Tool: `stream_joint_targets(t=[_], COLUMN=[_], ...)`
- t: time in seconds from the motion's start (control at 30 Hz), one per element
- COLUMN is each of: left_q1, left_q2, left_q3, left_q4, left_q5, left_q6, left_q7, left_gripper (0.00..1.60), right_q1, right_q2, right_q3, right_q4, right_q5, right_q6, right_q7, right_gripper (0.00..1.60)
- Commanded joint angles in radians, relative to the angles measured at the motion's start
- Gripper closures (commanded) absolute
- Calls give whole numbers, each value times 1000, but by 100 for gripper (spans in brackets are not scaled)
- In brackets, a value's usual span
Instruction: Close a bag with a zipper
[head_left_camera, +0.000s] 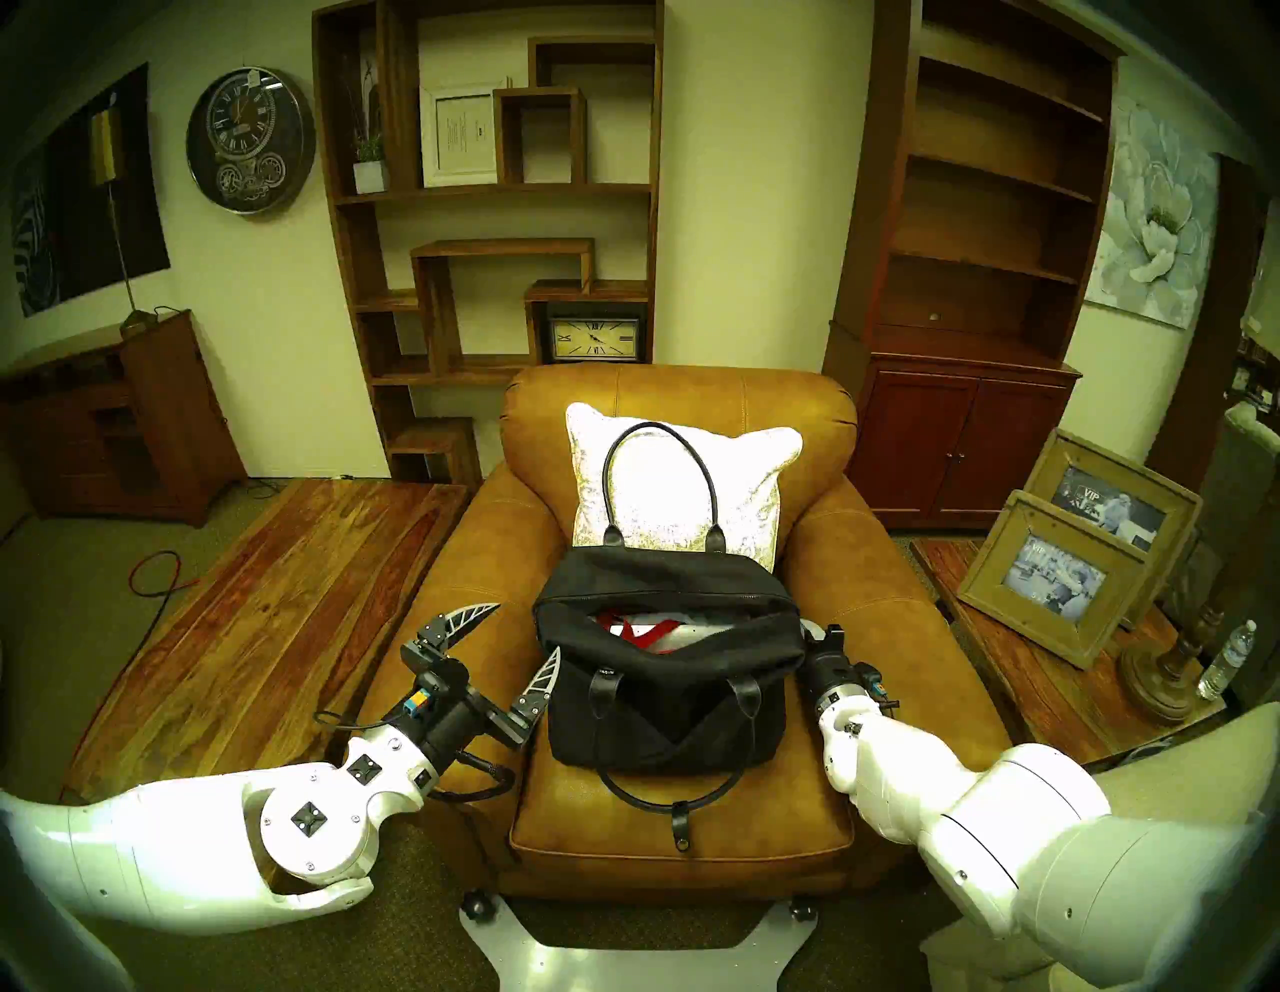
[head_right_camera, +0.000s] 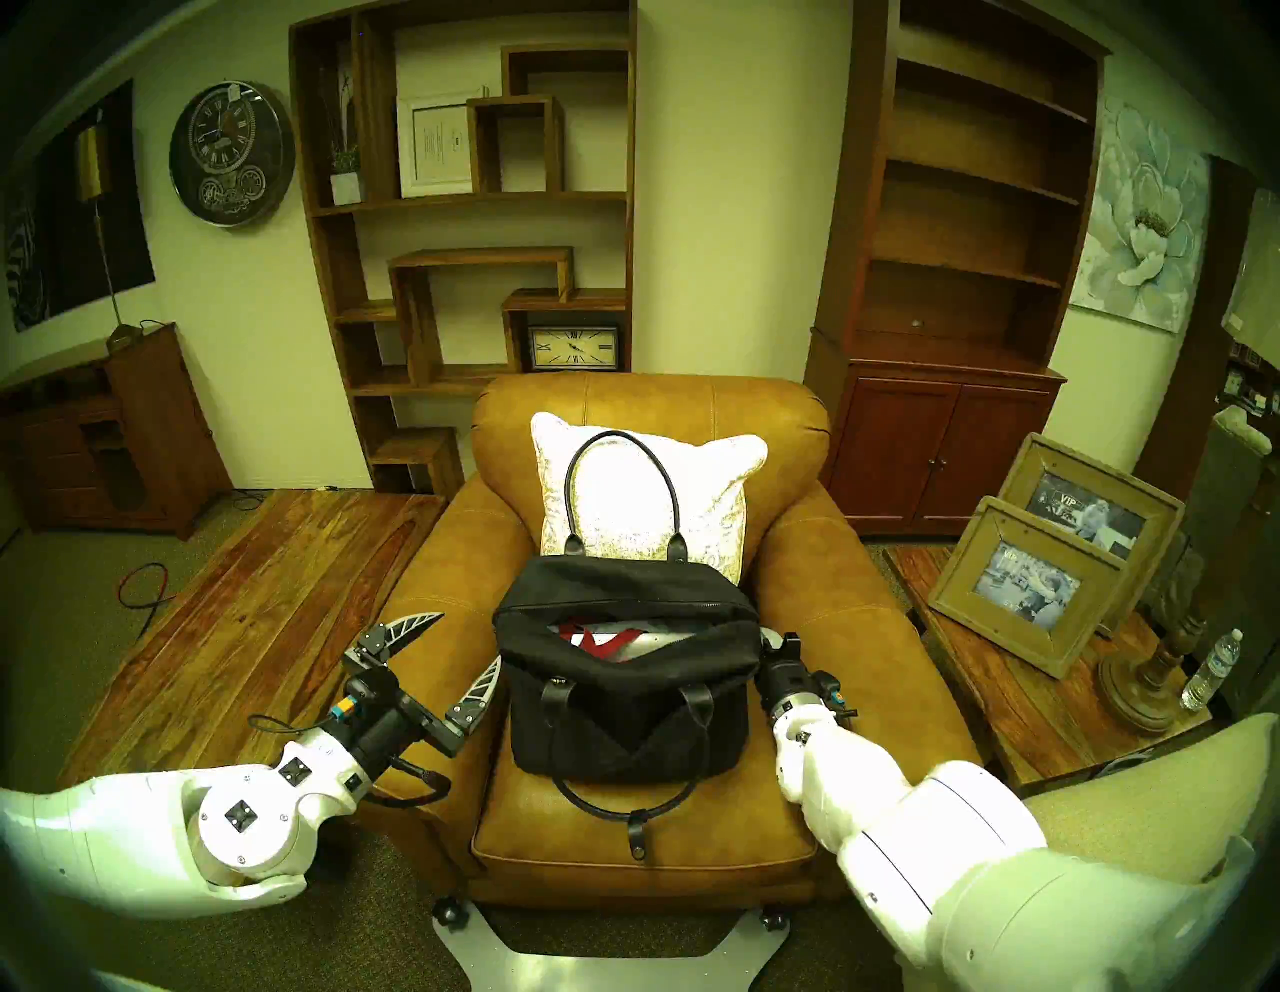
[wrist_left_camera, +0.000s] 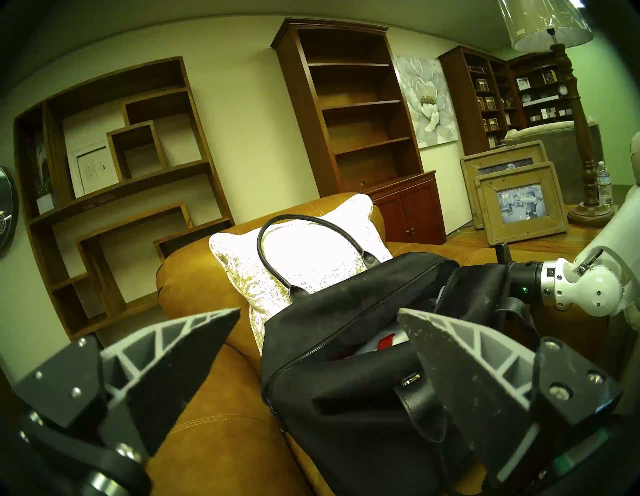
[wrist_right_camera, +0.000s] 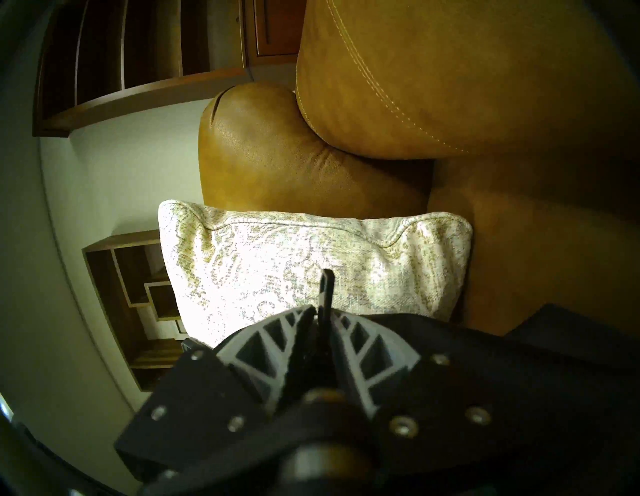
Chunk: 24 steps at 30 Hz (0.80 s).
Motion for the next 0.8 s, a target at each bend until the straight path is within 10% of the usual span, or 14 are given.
stream_joint_targets(t=[0.0,0.07,0.77], left_q1=[-6,-7,-13], left_q2=[-2,-2,0], left_q3=[-5,-4,2], left_q4=[-7,-7,-9], left_q5=[-2,-2,-5], left_q6=[-4,-4,-6], left_q7=[-1,-1,0], left_gripper=[0,0,0], right_q1=[25,26,68], right_q2=[9,11,72], right_q3=[-13,-20,-286], right_q4=[-8,-8,-39], right_q5=[-15,-23,-337], right_q6=[1,-1,-148], right_q7=[3,3,83], right_gripper=[131,160,160])
